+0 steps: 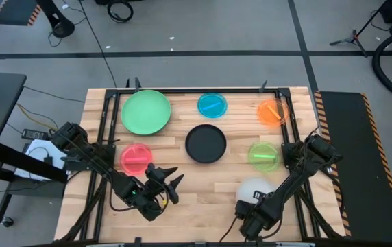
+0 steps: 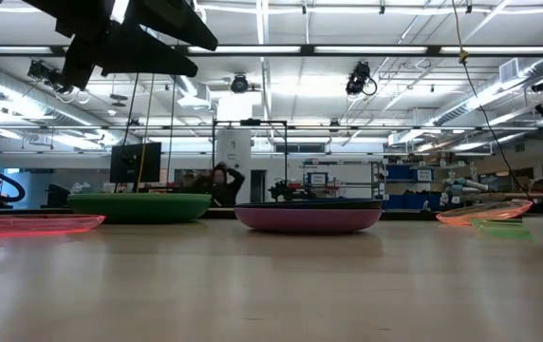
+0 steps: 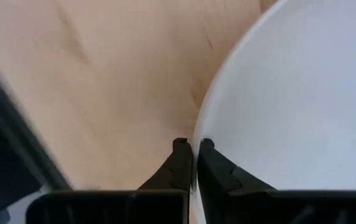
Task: Stack plastic plates
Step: Stack the white plate on top of the black plate
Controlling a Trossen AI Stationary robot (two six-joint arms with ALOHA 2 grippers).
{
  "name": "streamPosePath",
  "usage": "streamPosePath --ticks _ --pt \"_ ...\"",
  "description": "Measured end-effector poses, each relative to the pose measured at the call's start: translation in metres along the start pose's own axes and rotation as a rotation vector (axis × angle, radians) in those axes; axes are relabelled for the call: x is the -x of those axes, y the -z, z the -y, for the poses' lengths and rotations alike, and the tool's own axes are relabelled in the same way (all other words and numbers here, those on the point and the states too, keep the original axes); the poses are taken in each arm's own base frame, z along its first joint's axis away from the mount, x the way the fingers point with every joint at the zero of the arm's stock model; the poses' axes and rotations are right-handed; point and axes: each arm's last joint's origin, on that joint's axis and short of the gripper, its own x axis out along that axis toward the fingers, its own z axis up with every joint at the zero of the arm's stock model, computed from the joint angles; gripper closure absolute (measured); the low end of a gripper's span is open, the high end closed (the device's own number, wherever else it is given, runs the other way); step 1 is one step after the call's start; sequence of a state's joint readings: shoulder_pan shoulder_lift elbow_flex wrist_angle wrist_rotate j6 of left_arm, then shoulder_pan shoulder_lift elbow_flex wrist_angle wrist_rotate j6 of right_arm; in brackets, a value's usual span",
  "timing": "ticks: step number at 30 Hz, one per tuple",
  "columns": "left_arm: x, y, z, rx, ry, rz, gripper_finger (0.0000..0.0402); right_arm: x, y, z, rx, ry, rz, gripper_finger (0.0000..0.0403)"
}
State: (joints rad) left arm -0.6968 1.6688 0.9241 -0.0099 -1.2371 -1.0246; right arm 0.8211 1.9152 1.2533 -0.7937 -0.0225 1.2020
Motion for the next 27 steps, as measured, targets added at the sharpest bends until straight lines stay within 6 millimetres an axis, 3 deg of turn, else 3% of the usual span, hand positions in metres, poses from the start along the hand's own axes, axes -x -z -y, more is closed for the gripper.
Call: streamPosePath --ticks 5,10,16,23,27 --pt "0.000 0.000 0.000 -0.047 0.001 0.001 0.0208 0.038 -0.006 0.011 0.195 -0.005 0.122 0.0391" --pt "0.001 0.000 0.001 -0.077 0.009 -0.003 0.0208 0.063 -0.029 0.032 0.574 0.110 0.250 0.0389" --pt "0.013 0.002 0.008 -0.186 0.084 -0.024 0.0208 0.065 -0.081 0.064 0.855 0.259 0.267 0.0390" --pt "0.027 0.003 0.018 -0.311 0.204 -0.054 0.0208 0.066 -0.137 0.104 1.008 0.362 0.290 0.0390" --pt "0.026 0.004 0.016 -0.327 0.199 -0.060 0.0208 0.065 -0.158 0.128 1.040 0.375 0.296 0.0389"
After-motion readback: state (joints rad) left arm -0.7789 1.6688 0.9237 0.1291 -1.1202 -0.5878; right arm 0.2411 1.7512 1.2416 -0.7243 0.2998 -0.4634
